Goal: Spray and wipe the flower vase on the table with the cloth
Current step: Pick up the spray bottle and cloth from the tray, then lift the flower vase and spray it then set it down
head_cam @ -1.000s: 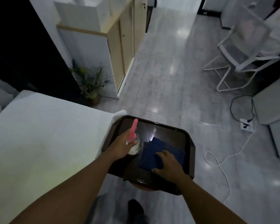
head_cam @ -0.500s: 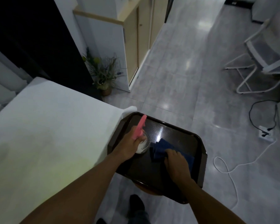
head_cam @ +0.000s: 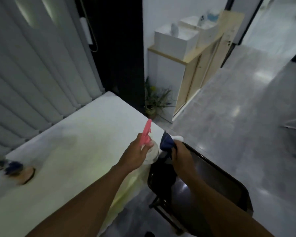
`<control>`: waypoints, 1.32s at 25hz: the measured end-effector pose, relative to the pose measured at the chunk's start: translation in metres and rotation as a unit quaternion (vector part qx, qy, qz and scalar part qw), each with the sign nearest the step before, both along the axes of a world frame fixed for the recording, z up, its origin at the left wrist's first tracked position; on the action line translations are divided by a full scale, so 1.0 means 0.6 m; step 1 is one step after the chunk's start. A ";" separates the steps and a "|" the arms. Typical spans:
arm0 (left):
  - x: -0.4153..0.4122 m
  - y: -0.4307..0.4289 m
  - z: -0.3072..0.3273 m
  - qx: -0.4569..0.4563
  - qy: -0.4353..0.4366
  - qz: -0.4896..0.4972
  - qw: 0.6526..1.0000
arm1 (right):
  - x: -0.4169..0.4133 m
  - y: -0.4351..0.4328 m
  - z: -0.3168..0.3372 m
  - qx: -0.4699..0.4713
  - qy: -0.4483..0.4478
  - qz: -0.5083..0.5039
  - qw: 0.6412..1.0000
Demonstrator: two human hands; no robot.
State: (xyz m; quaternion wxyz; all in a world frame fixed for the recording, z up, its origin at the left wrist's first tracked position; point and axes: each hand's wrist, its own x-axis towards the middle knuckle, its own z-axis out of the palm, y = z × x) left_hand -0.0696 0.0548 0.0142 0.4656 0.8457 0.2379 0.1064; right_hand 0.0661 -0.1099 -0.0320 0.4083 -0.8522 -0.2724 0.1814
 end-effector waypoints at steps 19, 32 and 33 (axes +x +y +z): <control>-0.738 0.235 -0.058 -0.016 0.051 0.422 0.905 | -0.556 0.446 -0.057 -0.168 -0.053 0.376 0.910; -0.806 0.217 -0.117 -0.058 0.019 0.389 0.919 | -0.671 0.640 0.023 0.057 0.056 0.333 0.939; -0.805 0.213 -0.115 -0.060 0.017 0.372 0.926 | -0.672 0.653 0.022 0.056 0.070 0.329 0.940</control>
